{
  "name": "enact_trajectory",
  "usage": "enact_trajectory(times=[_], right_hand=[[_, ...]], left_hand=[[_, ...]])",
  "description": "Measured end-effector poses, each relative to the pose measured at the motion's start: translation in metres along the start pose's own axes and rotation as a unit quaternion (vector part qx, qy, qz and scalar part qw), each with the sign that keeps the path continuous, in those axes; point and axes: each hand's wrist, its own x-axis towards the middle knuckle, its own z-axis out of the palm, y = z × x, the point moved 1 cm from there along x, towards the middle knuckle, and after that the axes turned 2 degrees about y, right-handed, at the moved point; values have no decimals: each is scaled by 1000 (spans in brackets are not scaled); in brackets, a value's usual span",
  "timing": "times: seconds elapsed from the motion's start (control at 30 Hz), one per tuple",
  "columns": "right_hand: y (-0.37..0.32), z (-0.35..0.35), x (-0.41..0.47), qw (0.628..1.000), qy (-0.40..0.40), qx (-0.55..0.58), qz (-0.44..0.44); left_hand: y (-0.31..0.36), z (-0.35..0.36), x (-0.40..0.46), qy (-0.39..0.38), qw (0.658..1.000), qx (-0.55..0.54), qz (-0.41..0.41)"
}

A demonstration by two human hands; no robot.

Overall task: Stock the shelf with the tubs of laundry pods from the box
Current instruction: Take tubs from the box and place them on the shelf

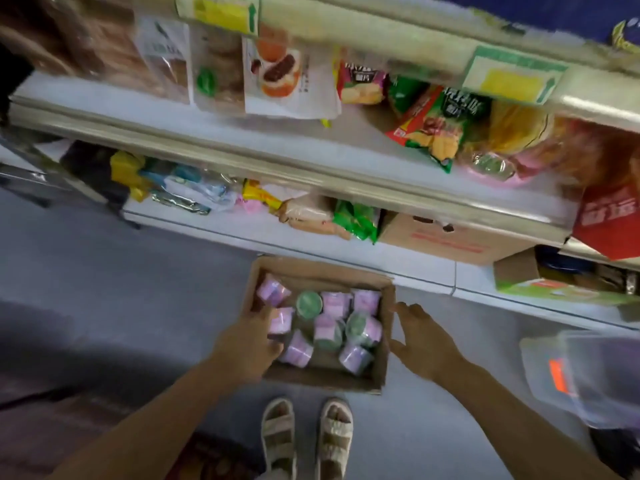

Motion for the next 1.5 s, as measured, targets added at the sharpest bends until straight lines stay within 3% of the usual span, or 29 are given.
enact_trajectory(times=[0.17, 0.53, 0.93, 1.03, 1.2, 1.37, 1.5], right_hand=[[39, 64, 44, 999, -16, 28, 33], [133, 241, 183, 991, 7, 118, 67], [174, 328, 292, 989, 63, 93, 99], [181, 335, 304, 981, 75, 143, 104], [188, 335, 314, 968, 67, 215, 111], [190, 334, 318, 966, 51, 228, 107], [179, 327, 311, 966, 91, 208, 123]], left_hand=[[-16, 83, 33, -45, 998, 3, -51], [-40, 273, 181, -73, 993, -58, -79], [-66, 385, 306, -102, 969, -129, -182], [-66, 399, 328, -98, 939, -181, -276], [-73, 424, 350, -80, 829, -405, -377], [-65, 430, 350, -79, 801, -431, -408], [-66, 425, 339, -78, 781, -449, -426]])
